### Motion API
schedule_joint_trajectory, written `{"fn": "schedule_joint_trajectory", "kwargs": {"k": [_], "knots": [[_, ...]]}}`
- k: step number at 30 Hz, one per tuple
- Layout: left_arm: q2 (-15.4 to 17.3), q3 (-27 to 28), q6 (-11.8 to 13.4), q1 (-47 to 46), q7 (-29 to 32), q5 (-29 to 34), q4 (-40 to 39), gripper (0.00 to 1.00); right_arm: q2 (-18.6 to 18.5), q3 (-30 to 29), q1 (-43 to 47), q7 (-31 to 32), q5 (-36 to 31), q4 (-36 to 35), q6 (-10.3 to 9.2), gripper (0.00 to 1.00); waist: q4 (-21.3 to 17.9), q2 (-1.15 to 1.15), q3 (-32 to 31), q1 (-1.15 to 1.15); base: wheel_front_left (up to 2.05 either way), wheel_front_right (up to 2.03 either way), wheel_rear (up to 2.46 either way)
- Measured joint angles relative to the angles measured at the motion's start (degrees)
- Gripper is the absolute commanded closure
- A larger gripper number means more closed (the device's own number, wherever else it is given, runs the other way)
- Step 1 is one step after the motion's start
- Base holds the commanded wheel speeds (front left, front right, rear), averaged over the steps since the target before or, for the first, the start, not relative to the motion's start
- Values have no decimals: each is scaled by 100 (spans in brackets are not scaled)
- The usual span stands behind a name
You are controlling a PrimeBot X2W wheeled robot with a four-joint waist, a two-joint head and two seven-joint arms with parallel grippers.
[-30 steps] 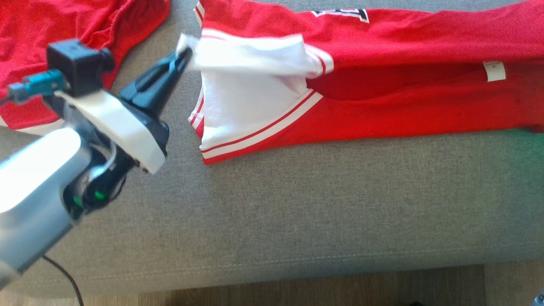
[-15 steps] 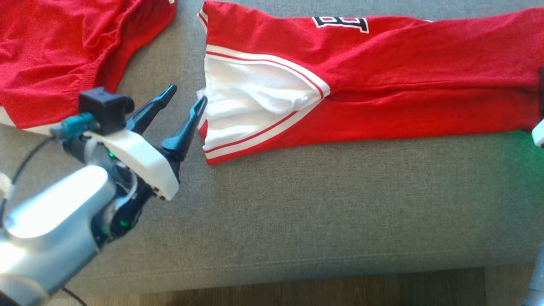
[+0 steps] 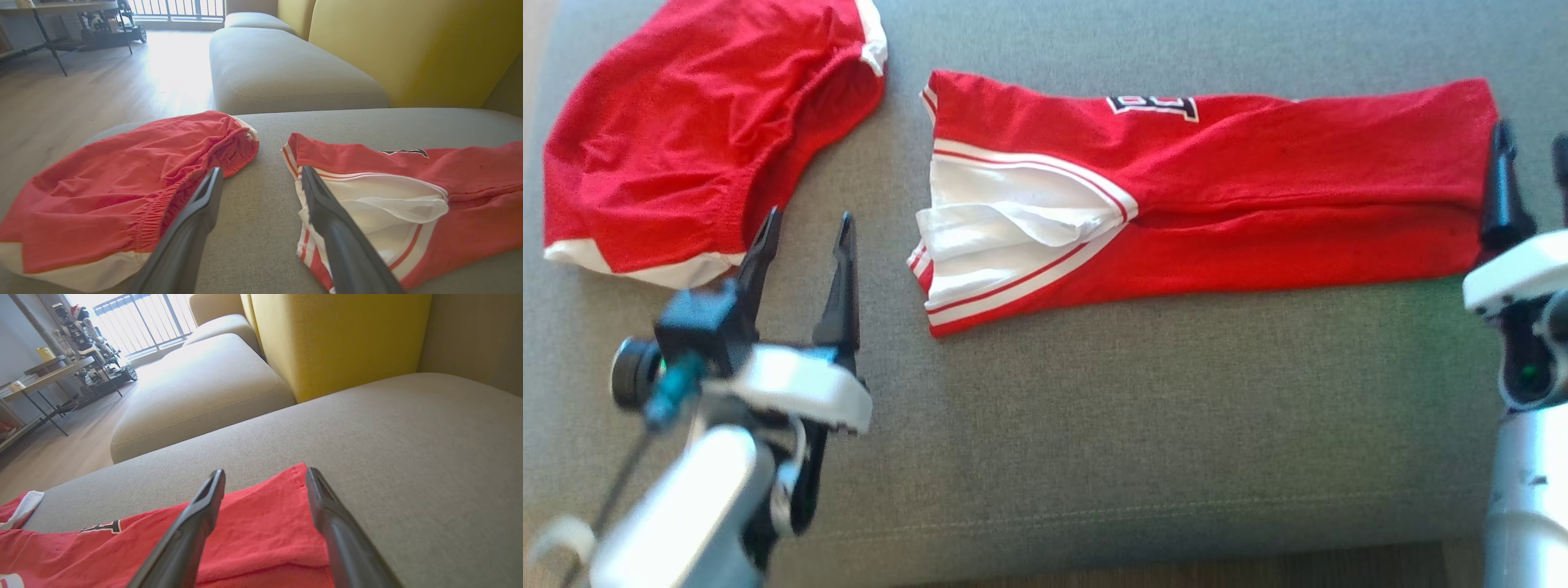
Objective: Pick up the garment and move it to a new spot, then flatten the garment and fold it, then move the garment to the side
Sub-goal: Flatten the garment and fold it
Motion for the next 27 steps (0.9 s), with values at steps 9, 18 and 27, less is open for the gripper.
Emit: {"fn": "schedule_joint_trajectory", "kwargs": {"k": [9, 18, 27], "knots": [[-870, 751, -62, 1178, -1, 1646, -558, 0, 8, -368, 131, -532, -75, 1079, 0, 0, 214, 0, -351, 0, 0, 0, 0], [-1533, 968, -480, 1701, -1, 2503, -703, 0, -31, -1894, -478, -208, -1378, 1946, 0, 0, 784, 0, -465, 0, 0, 0, 0], [-1906, 1120, -977, 1864, -1, 2831, -673, 0, -112, -2965, -921, 492, -2752, 2291, 0, 0, 1101, 0, -252, 0, 0, 0, 0]]}}
